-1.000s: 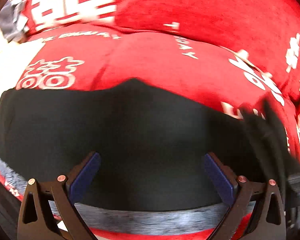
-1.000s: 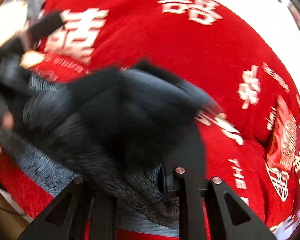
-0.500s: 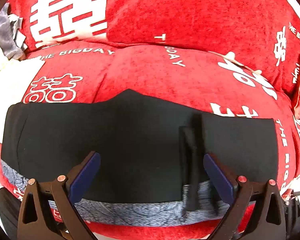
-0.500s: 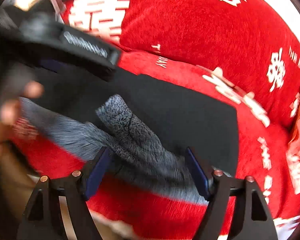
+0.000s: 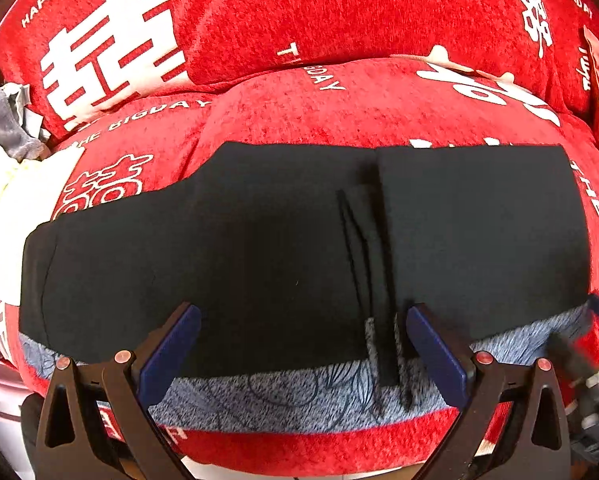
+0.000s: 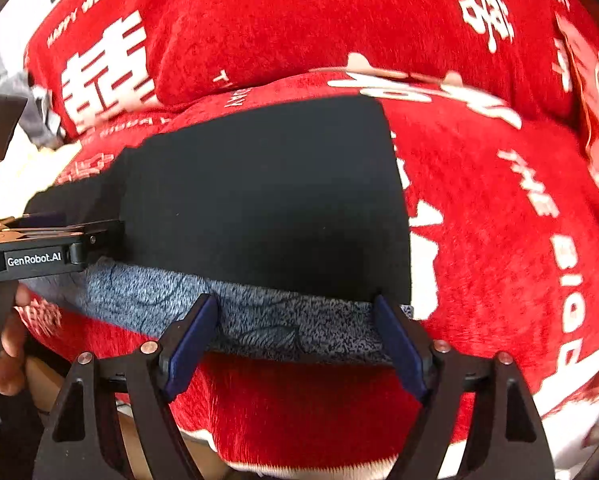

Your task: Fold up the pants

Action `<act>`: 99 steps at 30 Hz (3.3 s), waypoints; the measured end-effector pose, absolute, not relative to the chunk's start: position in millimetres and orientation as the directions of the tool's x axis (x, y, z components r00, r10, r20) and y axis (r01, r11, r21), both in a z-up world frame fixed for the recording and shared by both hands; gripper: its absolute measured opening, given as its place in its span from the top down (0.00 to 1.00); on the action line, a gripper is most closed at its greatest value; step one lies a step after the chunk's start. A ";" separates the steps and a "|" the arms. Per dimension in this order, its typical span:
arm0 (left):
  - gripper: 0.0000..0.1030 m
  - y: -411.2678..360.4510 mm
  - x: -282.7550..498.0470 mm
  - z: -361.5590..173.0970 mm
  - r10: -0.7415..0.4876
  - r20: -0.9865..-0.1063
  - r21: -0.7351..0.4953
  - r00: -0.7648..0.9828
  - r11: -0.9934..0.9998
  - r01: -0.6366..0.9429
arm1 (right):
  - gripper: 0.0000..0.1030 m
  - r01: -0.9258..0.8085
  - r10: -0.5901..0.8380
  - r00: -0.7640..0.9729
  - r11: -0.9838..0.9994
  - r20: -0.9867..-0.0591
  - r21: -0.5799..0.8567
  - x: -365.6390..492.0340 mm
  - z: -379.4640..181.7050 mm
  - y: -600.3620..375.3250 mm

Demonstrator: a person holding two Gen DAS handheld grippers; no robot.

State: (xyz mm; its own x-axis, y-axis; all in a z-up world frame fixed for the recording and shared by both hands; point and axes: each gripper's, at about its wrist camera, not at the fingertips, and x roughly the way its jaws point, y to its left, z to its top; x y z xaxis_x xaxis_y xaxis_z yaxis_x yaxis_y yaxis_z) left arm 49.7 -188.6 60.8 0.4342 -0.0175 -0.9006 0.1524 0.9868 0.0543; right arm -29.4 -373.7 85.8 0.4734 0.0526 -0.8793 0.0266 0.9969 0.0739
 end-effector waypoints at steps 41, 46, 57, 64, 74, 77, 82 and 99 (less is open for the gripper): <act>0.00 -160.2 48.6 31.7 -0.151 -0.922 -0.114 0.357 0.986 0.122 | 0.00 0.084 -0.132 0.414 0.991 -0.901 -0.107 76.8 83.5 -341.5; 0.00 -157.0 48.2 34.3 -0.166 -0.925 -0.130 0.343 0.983 0.127 | 0.00 0.079 -0.127 0.458 0.992 -0.880 -0.103 41.1 84.9 -338.0; 0.00 -78.8 44.0 56.9 0.019 -0.892 -0.001 0.451 0.999 -0.045 | 0.00 0.160 -0.182 0.582 0.981 -0.792 -0.108 -3.1 80.3 -330.0; 0.00 -5.2 50.0 55.6 0.115 -0.886 0.011 0.449 0.974 -0.228 | 0.00 0.185 -0.157 0.583 0.981 -0.797 -0.058 -4.6 94.0 -319.3; 0.00 55.4 56.3 23.1 0.144 -0.910 0.021 0.388 0.952 -0.305 | 0.00 0.005 -0.120 0.527 0.990 -0.841 -0.139 27.2 76.5 -218.9; 0.00 58.6 52.7 27.9 0.126 -0.911 0.015 0.394 0.962 -0.272 | 0.00 -0.031 -0.113 0.520 0.988 -0.847 -0.151 22.5 80.8 -208.3; 0.00 97.2 48.5 40.9 0.131 -0.897 -0.027 0.423 0.938 -0.347 | 0.00 -0.118 -0.051 0.557 0.983 -0.829 -0.140 11.0 99.7 -191.1; 0.00 135.6 39.5 7.6 -0.063 -0.899 -0.214 0.434 0.926 -0.310 | 0.00 -0.231 0.023 0.421 0.969 -0.907 -0.082 72.5 54.1 -140.6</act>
State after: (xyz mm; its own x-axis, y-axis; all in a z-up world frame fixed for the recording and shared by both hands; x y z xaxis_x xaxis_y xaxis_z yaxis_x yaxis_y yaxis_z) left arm 39.5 135.6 7.6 0.4341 -0.0627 -0.8987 -0.3099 0.9263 -0.2143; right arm 72.5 -140.6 54.1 0.4206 0.0234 -0.9070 -0.2314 0.9694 -0.0823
